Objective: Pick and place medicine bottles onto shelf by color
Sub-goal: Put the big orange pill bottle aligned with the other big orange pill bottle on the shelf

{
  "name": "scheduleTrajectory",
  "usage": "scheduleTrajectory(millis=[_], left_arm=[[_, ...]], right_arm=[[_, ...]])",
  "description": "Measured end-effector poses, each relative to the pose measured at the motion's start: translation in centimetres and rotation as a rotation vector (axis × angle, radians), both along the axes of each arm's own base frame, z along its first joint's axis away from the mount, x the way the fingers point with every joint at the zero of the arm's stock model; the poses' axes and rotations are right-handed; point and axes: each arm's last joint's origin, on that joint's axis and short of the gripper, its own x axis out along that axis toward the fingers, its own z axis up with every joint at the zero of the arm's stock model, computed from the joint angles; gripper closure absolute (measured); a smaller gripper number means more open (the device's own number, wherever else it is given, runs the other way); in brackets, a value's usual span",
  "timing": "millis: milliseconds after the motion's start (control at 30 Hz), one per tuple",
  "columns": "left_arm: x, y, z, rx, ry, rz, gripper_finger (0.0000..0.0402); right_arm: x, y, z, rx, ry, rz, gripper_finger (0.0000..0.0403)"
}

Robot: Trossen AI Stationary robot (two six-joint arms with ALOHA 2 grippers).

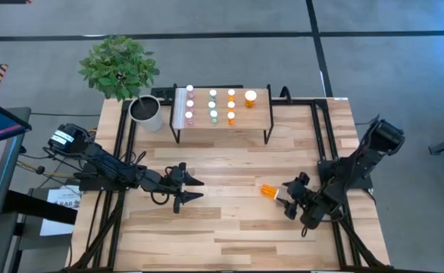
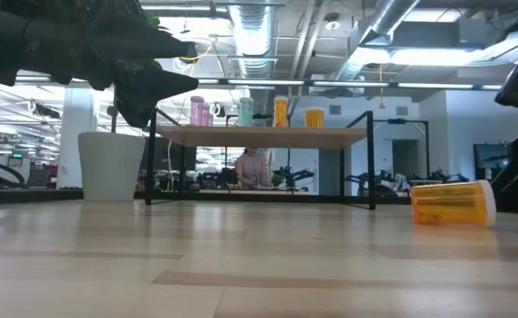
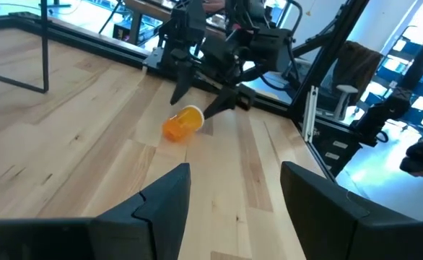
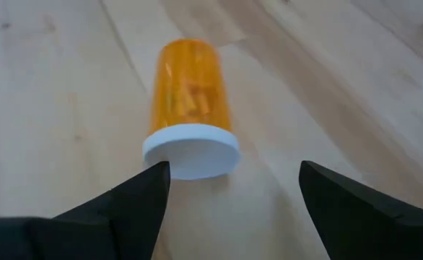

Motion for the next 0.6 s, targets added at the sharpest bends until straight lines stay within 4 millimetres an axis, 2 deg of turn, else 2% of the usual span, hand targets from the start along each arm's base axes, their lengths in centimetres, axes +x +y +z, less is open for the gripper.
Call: scheduleTrajectory(millis=[600], left_arm=[[0.0, 0.0, 0.0, 0.001, 0.001, 0.002, 0.0198]], right_arm=[[2.3, 1.3, -1.7, 0.076, -0.07, 0.03, 0.0072]])
